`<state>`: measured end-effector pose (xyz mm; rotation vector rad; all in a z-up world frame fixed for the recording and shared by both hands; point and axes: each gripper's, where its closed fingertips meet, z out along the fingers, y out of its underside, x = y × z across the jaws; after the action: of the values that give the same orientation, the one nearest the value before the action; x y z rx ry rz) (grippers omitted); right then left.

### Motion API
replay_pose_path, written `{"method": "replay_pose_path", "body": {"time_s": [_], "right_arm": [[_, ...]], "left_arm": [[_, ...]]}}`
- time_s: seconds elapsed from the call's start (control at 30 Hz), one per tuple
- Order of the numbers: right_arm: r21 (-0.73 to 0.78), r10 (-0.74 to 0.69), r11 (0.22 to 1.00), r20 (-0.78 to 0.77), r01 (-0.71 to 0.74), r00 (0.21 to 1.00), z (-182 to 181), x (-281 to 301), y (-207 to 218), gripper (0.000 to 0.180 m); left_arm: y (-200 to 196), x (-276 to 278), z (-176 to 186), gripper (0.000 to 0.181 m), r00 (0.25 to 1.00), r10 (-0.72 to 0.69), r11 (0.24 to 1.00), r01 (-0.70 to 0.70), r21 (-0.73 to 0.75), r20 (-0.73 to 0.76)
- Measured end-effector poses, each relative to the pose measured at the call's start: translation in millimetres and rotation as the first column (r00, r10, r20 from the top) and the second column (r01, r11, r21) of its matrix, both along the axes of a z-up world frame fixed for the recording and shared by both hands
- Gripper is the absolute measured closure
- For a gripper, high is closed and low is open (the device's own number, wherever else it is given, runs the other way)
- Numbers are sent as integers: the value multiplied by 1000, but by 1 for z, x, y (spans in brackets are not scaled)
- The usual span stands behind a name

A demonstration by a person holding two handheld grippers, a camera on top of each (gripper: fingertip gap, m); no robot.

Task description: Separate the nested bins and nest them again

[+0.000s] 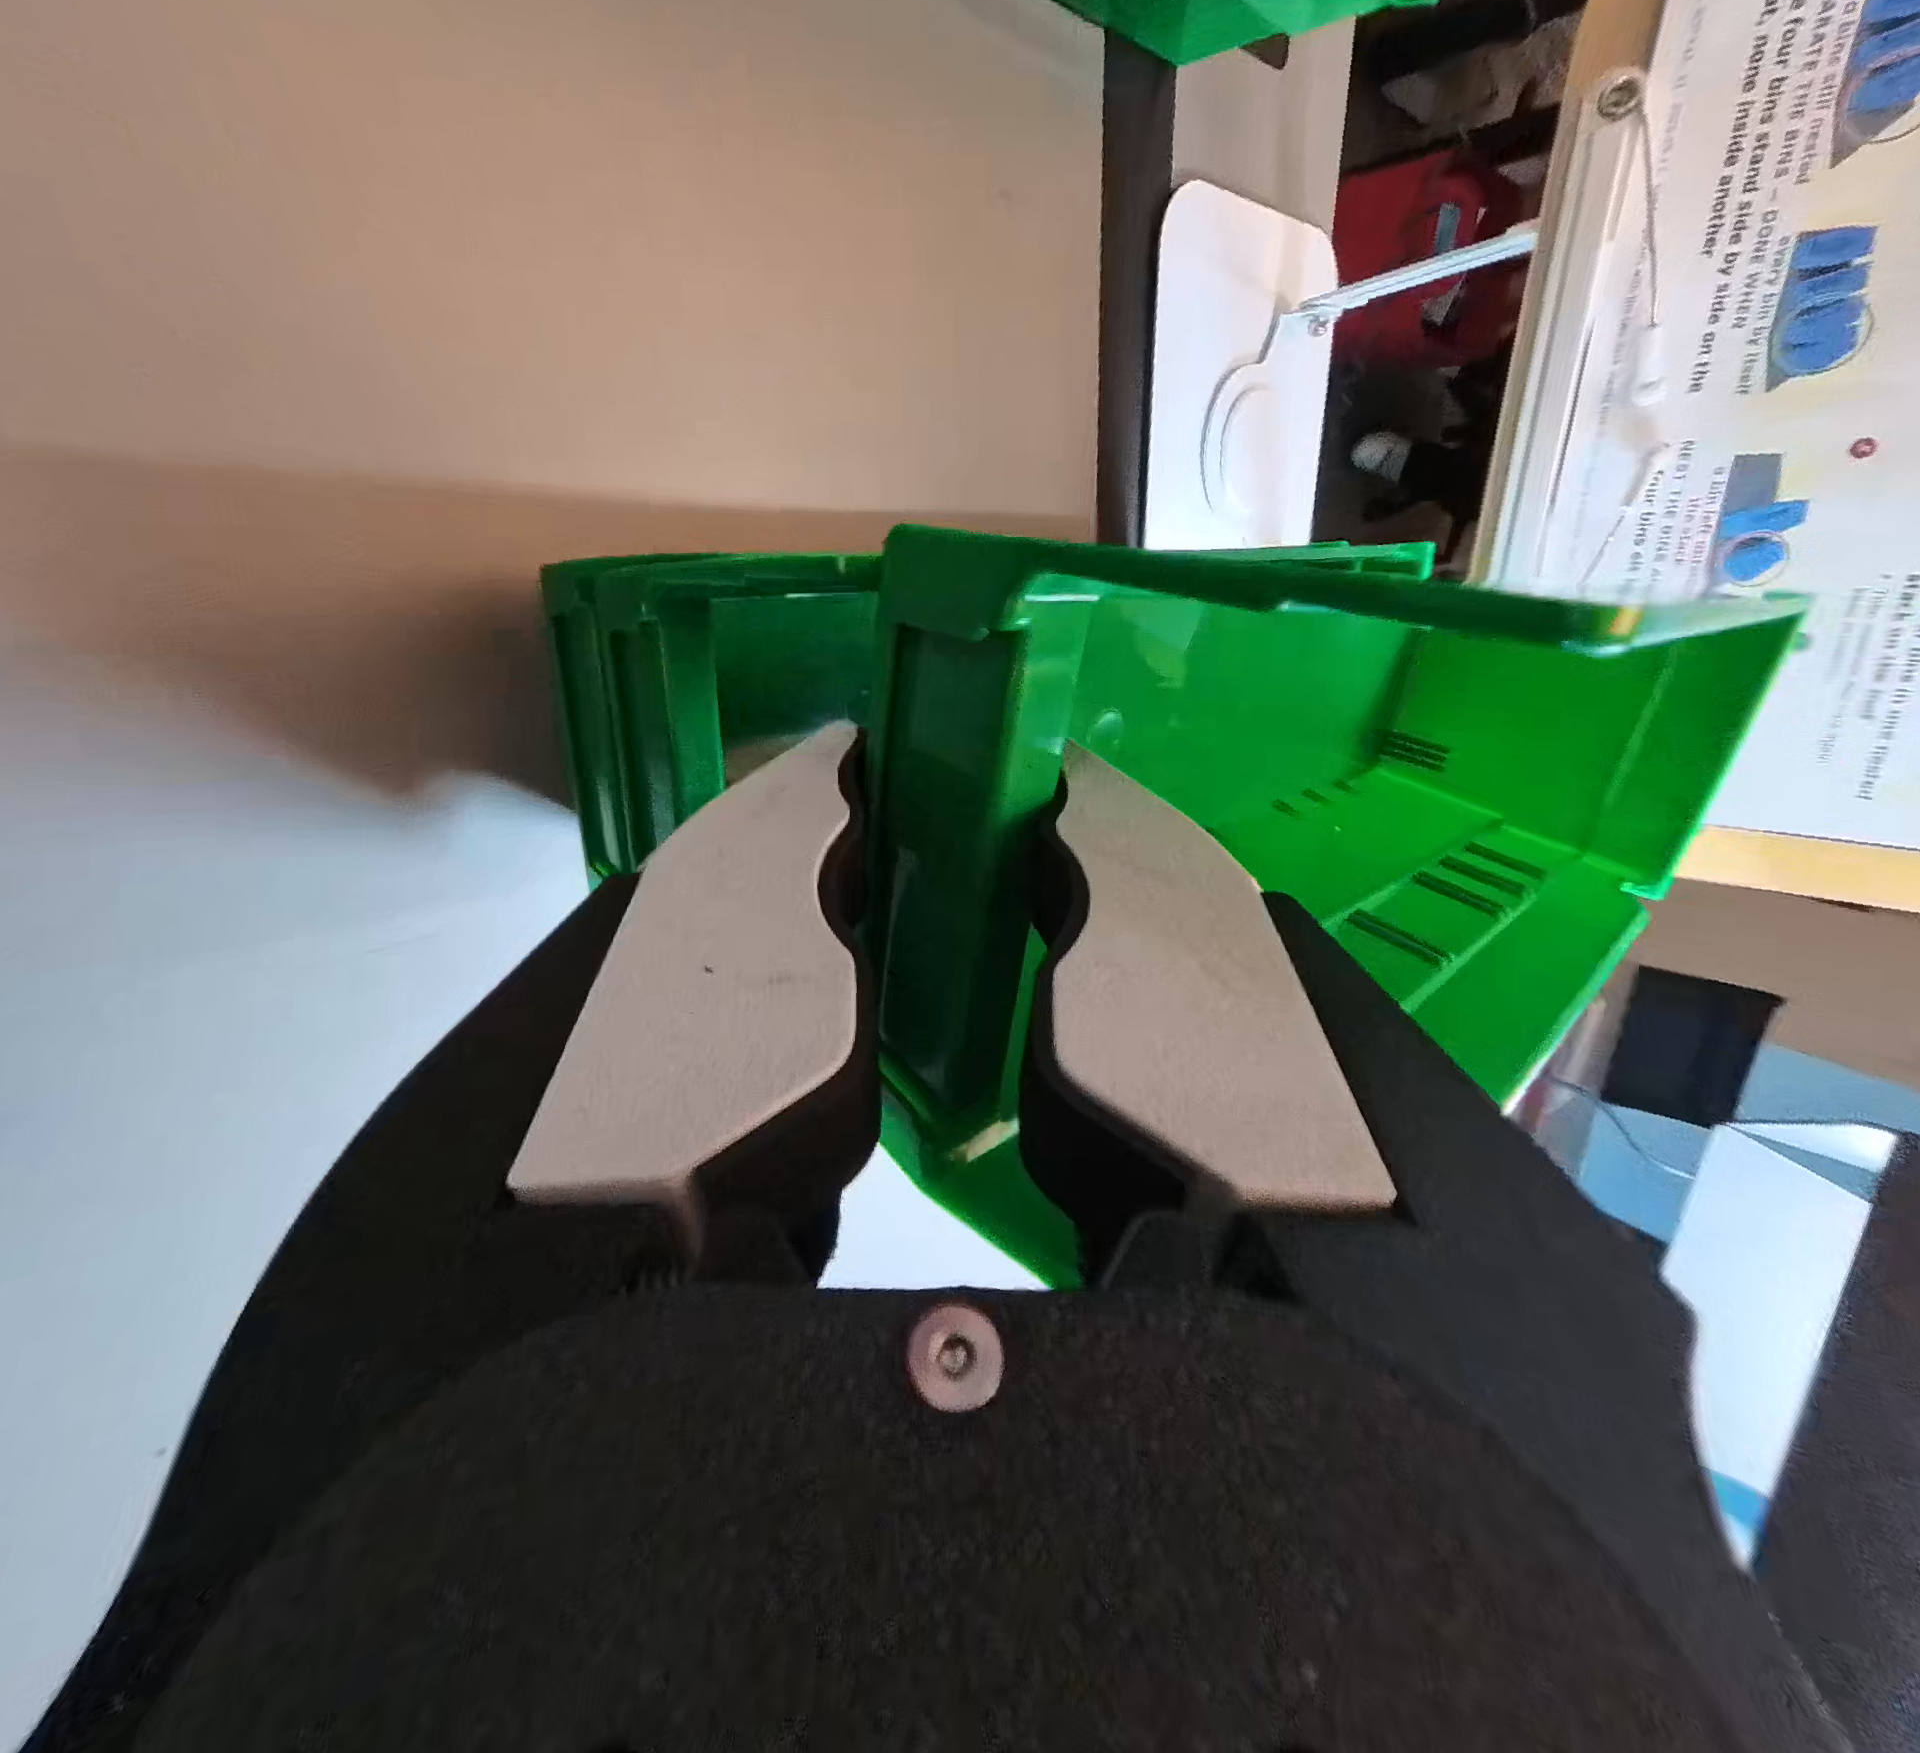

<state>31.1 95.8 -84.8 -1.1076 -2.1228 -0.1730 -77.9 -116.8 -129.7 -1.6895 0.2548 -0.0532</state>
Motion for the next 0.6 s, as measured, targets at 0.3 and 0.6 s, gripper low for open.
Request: {"method": "replay_pose_path", "body": {"time_s": [0.3, 0.6], "right_arm": [[-39, 16, 999, -10, -16, 1000, -2, 0, 0, 152], [-49, 26, 999, 44, -24, 999, -17, 5, 1, 152]], "left_arm": [[0, -1, -1, 138, 1000, 4, 1000, -4, -2, -2], [0, -1, -1, 138, 1000, 4, 1000, -4, -3, -3]]}}
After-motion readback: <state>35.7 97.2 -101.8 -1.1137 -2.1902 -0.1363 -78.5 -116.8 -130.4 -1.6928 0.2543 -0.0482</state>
